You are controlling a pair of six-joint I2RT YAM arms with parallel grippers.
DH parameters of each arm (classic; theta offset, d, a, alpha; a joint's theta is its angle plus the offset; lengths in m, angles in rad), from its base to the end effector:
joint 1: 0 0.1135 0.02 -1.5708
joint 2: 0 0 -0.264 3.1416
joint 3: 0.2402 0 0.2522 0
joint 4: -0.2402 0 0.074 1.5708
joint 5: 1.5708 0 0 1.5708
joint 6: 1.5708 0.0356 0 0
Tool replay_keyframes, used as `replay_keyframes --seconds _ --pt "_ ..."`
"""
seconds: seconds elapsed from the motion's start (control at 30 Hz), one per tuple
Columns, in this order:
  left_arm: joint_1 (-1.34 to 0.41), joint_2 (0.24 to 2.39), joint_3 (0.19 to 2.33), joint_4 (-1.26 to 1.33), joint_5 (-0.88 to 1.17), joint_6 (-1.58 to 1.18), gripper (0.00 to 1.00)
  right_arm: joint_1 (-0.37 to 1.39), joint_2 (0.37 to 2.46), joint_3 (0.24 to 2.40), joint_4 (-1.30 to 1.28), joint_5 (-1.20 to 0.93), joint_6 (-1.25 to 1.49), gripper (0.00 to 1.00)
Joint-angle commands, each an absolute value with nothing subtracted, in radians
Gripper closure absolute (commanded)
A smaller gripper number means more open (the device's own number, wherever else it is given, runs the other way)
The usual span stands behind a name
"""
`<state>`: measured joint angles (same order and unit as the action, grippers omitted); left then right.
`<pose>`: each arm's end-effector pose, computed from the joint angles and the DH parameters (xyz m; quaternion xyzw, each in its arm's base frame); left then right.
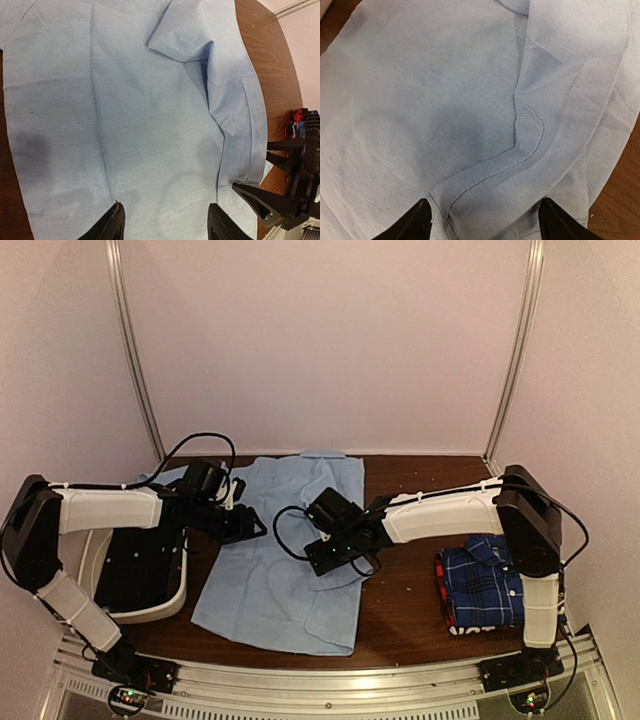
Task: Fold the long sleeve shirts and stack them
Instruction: Pick up the sleeve from the 1/3-folded shirt.
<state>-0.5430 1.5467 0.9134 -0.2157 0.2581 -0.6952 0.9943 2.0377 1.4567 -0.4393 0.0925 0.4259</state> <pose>0.2678 -0.1722 0.1994 -0.0252 0.9286 -0.3013 0.2153 0.2392 0.3619 0.1717 -0.2575 0.9263 0.1432 0.2349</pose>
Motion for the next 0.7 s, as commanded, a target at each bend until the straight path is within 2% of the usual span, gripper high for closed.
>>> replay_keyframes --seconds 0.0,0.1,0.23,0.3,0.5,0.67 --pt "-0.537 1.491 0.883 -0.167 0.26 -0.706 0.43 0.97 2.066 1.518 -0.477 0.103 0.426 0.3" --pt "-0.537 1.461 0.866 -0.171 0.252 -0.704 0.43 0.959 2.071 1.546 -0.492 0.077 0.409 0.46" --pt "-0.537 1.433 0.855 -0.177 0.248 -0.7 0.43 0.956 2.09 1.626 -0.538 0.005 0.383 0.85" --pt "-0.537 1.421 0.851 -0.183 0.249 -0.696 0.43 0.956 2.098 1.674 -0.568 -0.043 0.371 0.98" --pt "-0.535 1.383 0.844 -0.2 0.262 -0.677 0.43 0.954 2.098 1.785 -0.6 -0.227 0.387 1.0" --pt "-0.535 1.365 0.851 -0.214 0.294 -0.658 0.43 0.917 2.061 1.768 -0.477 -0.453 0.514 1.0"
